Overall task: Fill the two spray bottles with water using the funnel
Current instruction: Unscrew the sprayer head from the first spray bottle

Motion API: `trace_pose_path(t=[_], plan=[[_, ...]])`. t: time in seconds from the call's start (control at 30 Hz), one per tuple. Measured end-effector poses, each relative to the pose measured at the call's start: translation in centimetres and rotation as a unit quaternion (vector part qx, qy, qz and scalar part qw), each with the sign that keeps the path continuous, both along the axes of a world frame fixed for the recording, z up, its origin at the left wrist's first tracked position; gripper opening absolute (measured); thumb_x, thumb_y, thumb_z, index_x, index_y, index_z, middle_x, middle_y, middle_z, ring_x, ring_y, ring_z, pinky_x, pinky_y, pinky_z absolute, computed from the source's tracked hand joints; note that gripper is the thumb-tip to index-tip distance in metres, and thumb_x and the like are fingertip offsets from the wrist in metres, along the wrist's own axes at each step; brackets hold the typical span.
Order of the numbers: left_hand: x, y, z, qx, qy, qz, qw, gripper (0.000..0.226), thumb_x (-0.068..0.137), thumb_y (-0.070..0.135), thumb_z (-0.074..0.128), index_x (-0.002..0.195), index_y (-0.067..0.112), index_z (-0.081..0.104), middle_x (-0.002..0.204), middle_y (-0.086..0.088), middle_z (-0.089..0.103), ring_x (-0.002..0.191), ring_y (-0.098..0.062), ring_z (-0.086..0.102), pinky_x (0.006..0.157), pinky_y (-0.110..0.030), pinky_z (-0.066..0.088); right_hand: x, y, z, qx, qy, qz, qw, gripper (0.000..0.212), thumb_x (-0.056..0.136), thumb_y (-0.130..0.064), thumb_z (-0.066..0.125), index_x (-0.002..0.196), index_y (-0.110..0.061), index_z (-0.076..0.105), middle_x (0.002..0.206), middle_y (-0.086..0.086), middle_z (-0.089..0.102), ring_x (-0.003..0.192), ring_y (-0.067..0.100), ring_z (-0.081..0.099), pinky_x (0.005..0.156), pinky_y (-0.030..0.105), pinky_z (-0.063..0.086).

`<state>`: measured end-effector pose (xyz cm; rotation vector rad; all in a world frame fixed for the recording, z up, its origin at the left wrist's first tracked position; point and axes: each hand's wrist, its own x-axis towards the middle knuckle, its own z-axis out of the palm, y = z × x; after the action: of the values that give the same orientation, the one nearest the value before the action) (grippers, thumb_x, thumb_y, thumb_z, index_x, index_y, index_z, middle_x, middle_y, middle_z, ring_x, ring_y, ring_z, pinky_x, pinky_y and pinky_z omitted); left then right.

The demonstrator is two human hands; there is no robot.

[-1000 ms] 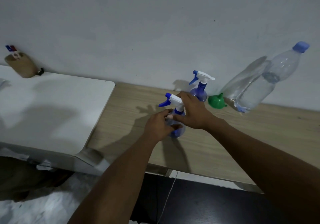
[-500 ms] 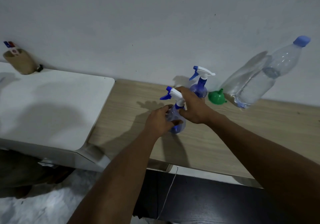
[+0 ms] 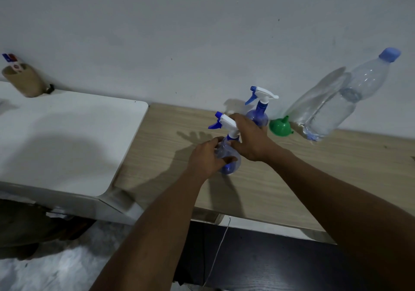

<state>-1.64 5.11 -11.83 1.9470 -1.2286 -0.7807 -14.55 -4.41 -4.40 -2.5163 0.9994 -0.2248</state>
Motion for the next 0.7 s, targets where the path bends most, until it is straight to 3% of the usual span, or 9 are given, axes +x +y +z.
trace_pose_path(t=[0.03, 0.17, 0.23, 0.3, 0.43, 0.5, 0.57, 0.7], plan=[[0.05, 0.01, -0.03, 0.001, 0.002, -0.001, 1.000, 0.086, 0.067, 0.063, 0.084, 0.139, 0.027, 0.055, 0.123, 0.005, 0.070, 0.112, -0.018, 0.066, 0.096, -0.046, 0.055, -0.07, 0.10, 0.23, 0.019, -0.003, 0.010, 1.000, 0.065, 0.079, -0.033, 0.070, 0.136, -0.027, 0.037, 0.123, 0.001, 0.055, 0.111, 0.026, 0.053, 0.094, 0.055, 0.044], [-0.04, -0.04, -0.02, -0.001, -0.013, -0.006, 1.000, 0.080, 0.068, 0.062, 0.083, 0.135, 0.027, 0.057, 0.121, 0.004, 0.071, 0.111, -0.017, 0.066, 0.096, -0.046, 0.055, -0.25, -0.14, 0.58, -0.010, 0.007, -0.004, 1.000, 0.076, 0.072, -0.063, 0.067, 0.135, -0.031, 0.038, 0.123, -0.002, 0.056, 0.111, 0.023, 0.052, 0.092, 0.049, 0.044], [-0.08, -0.02, -0.02, 0.000, -0.010, -0.005, 1.000, 0.083, 0.069, 0.062, 0.083, 0.138, 0.026, 0.055, 0.124, 0.004, 0.070, 0.113, -0.018, 0.065, 0.098, -0.046, 0.054, -0.05, -0.04, 0.39, -0.001, 0.000, -0.006, 1.000, 0.064, 0.079, -0.046, 0.071, 0.133, -0.029, 0.040, 0.121, 0.000, 0.057, 0.111, 0.025, 0.053, 0.093, 0.053, 0.043], [0.00, -0.01, -0.04, 0.001, -0.003, -0.001, 1.000, 0.084, 0.068, 0.063, 0.083, 0.139, 0.026, 0.055, 0.123, 0.004, 0.070, 0.112, -0.018, 0.066, 0.097, -0.046, 0.055, -0.03, 0.06, 0.51, 0.034, -0.016, 0.016, 0.999, 0.068, 0.076, -0.036, 0.070, 0.134, -0.033, 0.036, 0.122, 0.000, 0.055, 0.110, 0.025, 0.053, 0.091, 0.057, 0.047], [0.02, -0.04, -0.21, -0.001, -0.013, -0.008, 1.000, 0.079, 0.069, 0.062, 0.083, 0.135, 0.028, 0.056, 0.119, 0.005, 0.071, 0.109, -0.017, 0.066, 0.094, -0.046, 0.056, -0.27, -0.14, 0.81, 0.008, -0.009, 0.004, 1.000, 0.075, 0.071, -0.061, 0.068, 0.134, -0.031, 0.039, 0.122, -0.003, 0.057, 0.110, 0.023, 0.054, 0.091, 0.053, 0.046], [-0.03, 0.06, -0.12, -0.004, -0.007, -0.005, 1.000, 0.083, 0.069, 0.062, 0.083, 0.138, 0.028, 0.055, 0.123, 0.006, 0.070, 0.111, -0.016, 0.066, 0.096, -0.044, 0.055, -0.30, -0.15, 0.52, 0.010, -0.012, 0.006, 1.000, 0.062, 0.079, -0.040, 0.073, 0.131, -0.028, 0.043, 0.121, -0.001, 0.058, 0.110, 0.025, 0.054, 0.093, 0.053, 0.044], [0.05, 0.12, -0.15, -0.007, -0.001, -0.001, 1.000, 0.083, 0.068, 0.062, 0.084, 0.138, 0.028, 0.055, 0.122, 0.006, 0.070, 0.110, -0.015, 0.066, 0.096, -0.043, 0.055, -0.42, -0.22, 0.49, 0.036, -0.022, 0.029, 0.999, 0.064, 0.077, -0.027, 0.071, 0.133, -0.030, 0.040, 0.122, -0.002, 0.056, 0.109, 0.023, 0.053, 0.091, 0.056, 0.046], [0.02, 0.09, -0.17, 0.000, 0.000, -0.007, 1.000, 0.080, 0.069, 0.063, 0.083, 0.136, 0.029, 0.056, 0.121, 0.007, 0.070, 0.110, -0.015, 0.066, 0.095, -0.045, 0.056, -0.59, -0.31, 0.82, 0.005, -0.005, 0.014, 1.000, 0.077, 0.070, -0.054, 0.068, 0.136, -0.030, 0.037, 0.124, -0.002, 0.055, 0.112, 0.022, 0.052, 0.093, 0.053, 0.045]])
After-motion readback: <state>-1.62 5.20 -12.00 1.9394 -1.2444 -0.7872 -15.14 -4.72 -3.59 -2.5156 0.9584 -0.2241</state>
